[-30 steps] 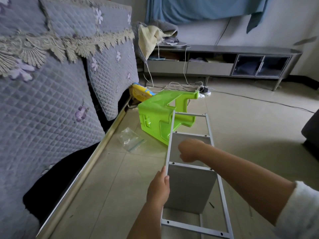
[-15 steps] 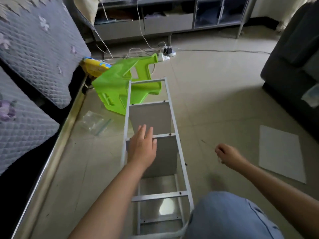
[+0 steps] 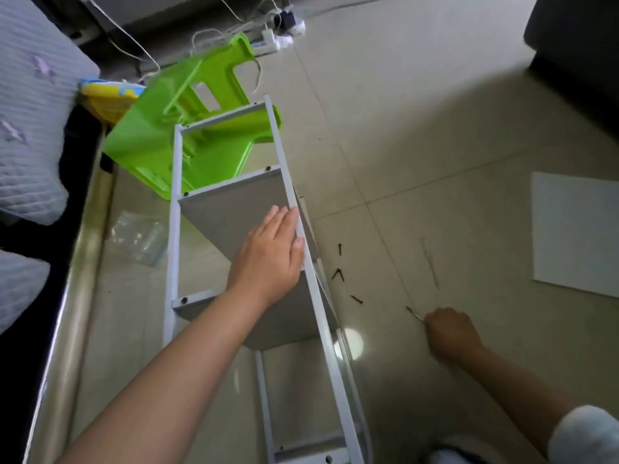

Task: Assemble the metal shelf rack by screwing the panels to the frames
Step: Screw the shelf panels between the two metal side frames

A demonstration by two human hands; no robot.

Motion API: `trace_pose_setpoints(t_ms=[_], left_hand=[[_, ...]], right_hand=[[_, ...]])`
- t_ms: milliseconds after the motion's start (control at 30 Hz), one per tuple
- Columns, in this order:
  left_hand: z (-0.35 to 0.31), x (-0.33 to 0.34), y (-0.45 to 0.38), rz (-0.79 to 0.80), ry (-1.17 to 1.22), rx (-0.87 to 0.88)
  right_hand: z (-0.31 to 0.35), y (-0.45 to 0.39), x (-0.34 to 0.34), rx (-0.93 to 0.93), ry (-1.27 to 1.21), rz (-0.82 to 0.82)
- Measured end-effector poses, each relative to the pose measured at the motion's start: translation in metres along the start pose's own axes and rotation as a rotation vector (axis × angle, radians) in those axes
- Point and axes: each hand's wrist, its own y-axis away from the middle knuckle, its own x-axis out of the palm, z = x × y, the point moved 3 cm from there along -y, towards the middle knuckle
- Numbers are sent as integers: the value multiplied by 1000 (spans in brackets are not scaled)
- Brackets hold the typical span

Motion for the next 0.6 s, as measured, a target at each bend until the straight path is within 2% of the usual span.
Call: trace_pose_setpoints(t_ms=[100, 167, 233, 300, 367, 600], left_hand=[[-1, 1, 0, 3, 30, -13], [-2, 0, 1, 15, 43, -18], [-3, 0, 2, 17, 54, -17], [-4, 1, 3, 15, 63, -18], [-4, 1, 4, 8, 69, -16], [-5, -3, 7, 33, 79, -26]], right_hand=[[11, -7, -7, 2, 15, -119], [27, -15, -22, -68, 10, -209], [52, -29, -32, -223, 68, -195], [74, -40, -45, -314, 45, -253], [96, -50, -50, -379, 4, -198], [107, -56, -29, -401, -92, -206]])
